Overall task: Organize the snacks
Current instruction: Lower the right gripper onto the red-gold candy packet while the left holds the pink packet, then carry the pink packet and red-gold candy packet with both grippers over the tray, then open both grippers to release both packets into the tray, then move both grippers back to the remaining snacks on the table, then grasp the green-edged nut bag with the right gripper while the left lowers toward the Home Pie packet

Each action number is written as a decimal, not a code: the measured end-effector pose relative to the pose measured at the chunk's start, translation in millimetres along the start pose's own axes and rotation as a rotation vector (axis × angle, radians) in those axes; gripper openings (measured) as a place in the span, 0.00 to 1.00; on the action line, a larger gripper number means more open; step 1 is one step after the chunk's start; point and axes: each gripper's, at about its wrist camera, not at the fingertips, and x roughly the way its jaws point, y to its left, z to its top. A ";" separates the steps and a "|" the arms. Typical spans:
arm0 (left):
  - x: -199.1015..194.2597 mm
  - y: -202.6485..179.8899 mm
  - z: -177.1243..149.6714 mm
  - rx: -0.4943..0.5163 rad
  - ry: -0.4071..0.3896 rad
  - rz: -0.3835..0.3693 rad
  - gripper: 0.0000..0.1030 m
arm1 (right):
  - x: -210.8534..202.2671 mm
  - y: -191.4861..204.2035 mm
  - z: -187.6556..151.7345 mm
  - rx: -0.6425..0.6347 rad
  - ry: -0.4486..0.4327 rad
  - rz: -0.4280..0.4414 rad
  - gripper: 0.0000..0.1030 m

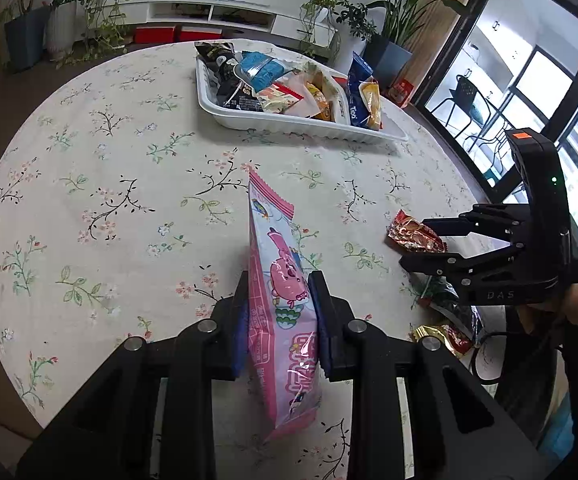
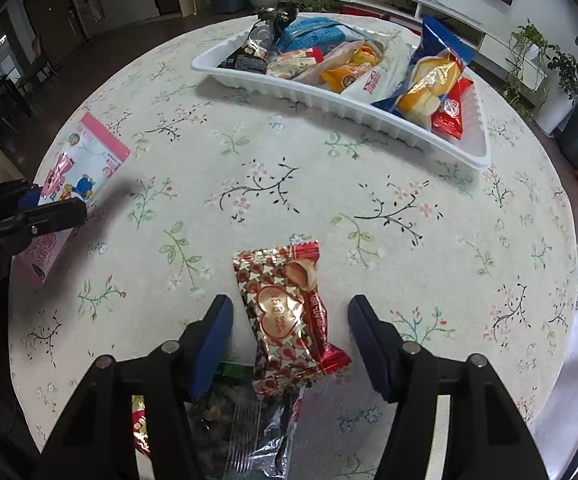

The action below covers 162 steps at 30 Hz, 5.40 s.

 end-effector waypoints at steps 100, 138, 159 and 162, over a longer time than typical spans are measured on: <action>162.3 -11.6 228.9 0.134 -0.082 0.123 0.68 | 21.1 -92.7 178.6 0.325 -0.257 0.029 0.45; 10.1 -113.5 -25.9 0.505 0.006 -0.159 1.00 | -69.1 -36.6 -53.8 0.410 -0.173 0.215 0.82; -4.9 -116.8 -46.5 0.573 0.038 -0.188 1.00 | -26.7 19.7 -51.7 0.191 0.019 0.074 0.63; -2.0 -119.4 -48.1 0.602 0.056 -0.187 1.00 | -24.3 19.6 -49.1 0.189 0.033 0.098 0.61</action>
